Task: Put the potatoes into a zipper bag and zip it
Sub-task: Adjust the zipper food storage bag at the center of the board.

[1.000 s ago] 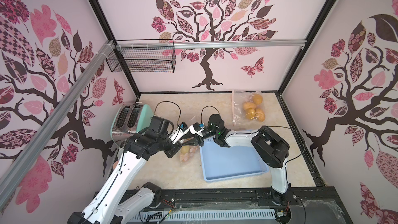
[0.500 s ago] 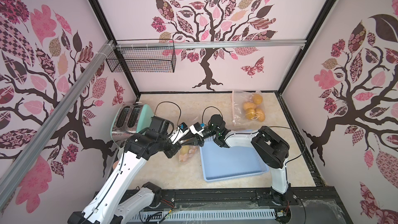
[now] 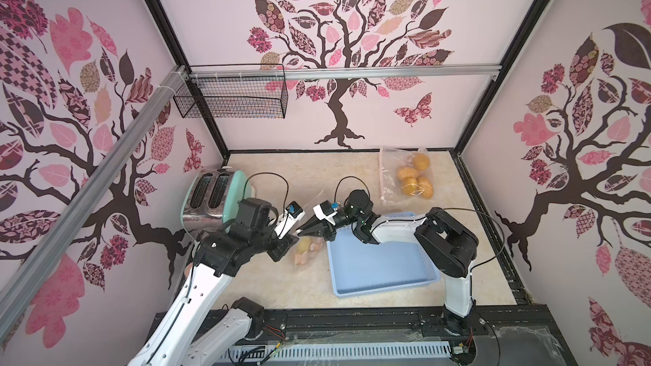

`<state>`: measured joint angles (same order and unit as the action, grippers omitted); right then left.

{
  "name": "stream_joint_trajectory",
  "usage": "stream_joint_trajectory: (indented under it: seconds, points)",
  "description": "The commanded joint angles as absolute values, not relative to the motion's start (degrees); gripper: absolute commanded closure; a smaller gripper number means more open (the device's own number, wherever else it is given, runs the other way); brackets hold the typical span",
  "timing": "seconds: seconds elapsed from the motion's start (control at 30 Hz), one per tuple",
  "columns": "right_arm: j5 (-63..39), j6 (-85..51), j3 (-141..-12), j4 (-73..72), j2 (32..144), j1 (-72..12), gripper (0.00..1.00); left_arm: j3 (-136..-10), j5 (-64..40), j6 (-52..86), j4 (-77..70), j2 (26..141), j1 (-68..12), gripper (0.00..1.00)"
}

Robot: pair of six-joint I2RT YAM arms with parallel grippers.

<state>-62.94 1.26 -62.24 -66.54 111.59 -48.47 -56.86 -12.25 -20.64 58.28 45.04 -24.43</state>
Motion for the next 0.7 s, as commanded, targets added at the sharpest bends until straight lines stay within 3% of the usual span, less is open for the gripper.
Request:
stream_joint_trajectory:
  seconds: [0.0,0.4,0.67]
  points:
    - [-60.9,-1.0,-61.4,-71.9,106.9,-48.8,0.94,-50.8,-14.2,-16.9,46.1,38.5,-24.7,0.49]
    - [-61.4,-1.2,-59.9,-72.1,104.3,-48.9,0.94,-41.0,-23.4,-17.3,34.1,27.0,-24.7,0.52]
    - [-62.0,-0.9,-59.8,-71.5,104.4,-49.1,0.94,-40.7,-24.1,-18.3,34.7,27.5,-24.7,0.72]
